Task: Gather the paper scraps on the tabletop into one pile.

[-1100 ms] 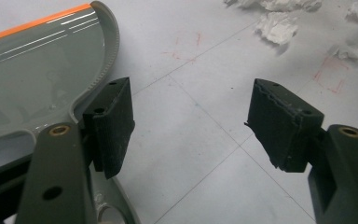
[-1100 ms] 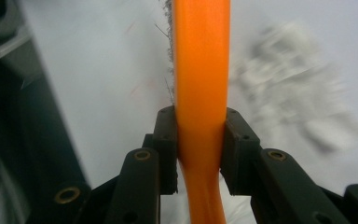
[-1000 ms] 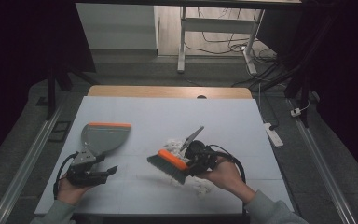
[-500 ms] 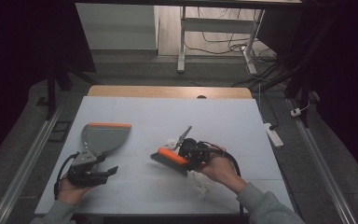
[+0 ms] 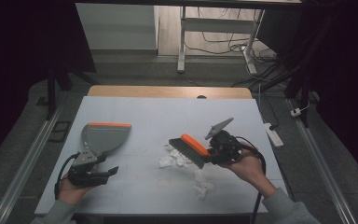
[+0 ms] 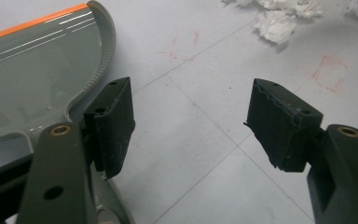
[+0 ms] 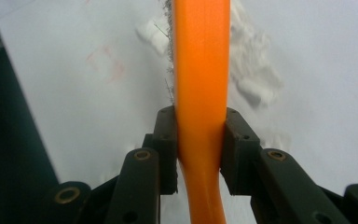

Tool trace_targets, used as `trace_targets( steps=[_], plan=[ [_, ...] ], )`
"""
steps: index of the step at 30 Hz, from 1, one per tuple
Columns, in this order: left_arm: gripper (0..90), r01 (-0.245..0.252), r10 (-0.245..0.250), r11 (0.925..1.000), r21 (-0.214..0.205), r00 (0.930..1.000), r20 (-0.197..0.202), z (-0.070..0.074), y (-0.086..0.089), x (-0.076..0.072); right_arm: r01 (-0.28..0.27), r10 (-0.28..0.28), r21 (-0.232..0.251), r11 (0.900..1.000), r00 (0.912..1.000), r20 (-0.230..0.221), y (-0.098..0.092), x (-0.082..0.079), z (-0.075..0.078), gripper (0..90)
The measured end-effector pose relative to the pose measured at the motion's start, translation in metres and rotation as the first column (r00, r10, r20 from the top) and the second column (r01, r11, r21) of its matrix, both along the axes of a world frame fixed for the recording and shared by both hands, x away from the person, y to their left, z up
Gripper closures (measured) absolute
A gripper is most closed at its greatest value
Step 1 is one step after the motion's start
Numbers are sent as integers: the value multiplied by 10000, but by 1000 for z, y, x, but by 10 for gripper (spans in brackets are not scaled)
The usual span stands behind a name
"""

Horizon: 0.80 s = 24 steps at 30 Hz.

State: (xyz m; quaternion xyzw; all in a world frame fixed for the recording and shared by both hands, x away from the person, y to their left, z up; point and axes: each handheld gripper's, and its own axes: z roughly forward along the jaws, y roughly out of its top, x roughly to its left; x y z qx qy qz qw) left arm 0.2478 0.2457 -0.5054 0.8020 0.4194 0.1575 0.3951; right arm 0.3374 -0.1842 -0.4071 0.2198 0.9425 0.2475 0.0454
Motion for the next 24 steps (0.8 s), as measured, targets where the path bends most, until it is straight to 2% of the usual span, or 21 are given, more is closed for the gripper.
trace_targets(
  steps=[3,6,9,10,13,14,16,17,18,19,20,22,24],
  plan=[
    [326,44,-44,10000,42,10000,-65,-1,-2,1,-520,507,-344,9981,9980,-387,-11,-14,-5,703],
    [326,93,-93,9999,73,9999,-52,-1,-4,2,-1169,1120,-856,9894,9919,-604,-14,-30,-11,703],
    [326,108,-108,9999,98,9999,-47,0,-5,2,-1874,1767,-996,9772,9784,-1072,-13,-46,-15,702],
    [326,110,-110,9999,106,9999,-51,0,-5,2,-1948,1807,-1105,9746,9755,-1257,-12,-51,-17,702],
    [326,123,-122,9999,115,9999,-48,0,-6,2,-2631,2428,-1379,9548,9587,-1484,-6,-58,-25,702],
    [325,136,-136,9998,127,9999,-43,0,-6,2,-2735,2508,-1588,9487,9565,-1491,-4,-60,-29,702],
    [326,141,-140,9998,131,9999,-47,0,-6,1,-2686,2418,-2181,9382,9599,-1420,2,-59,-37,703],
    [325,140,-139,9998,134,9999,-47,0,-6,1,-2755,2517,-2296,9335,9593,-1279,5,-57,-39,702],
    [326,130,-129,9998,129,9999,-46,0,-6,1,-2709,2474,-2235,9363,9604,-1281,7,-54,-39,702],
    [326,132,-132,9998,124,9999,-50,0,-6,1,-2656,2445,-2358,9348,9628,-1153,10,-50,-39,703],
    [326,145,-144,9998,135,9999,-55,0,-6,1,-2763,2612,-2491,9282,9609,-923,14,-45,-40,702],
    [326,146,-145,9998,149,9999,-53,-1,-7,1,-2851,2744,-2592,9228,9585,-774,21,-34,-41,702],
    [326,148,-147,9998,151,9999,-72,-1,-7,1,-2846,2787,-2643,9215,9585,-605,26,-21,-42,702]
  ],
)
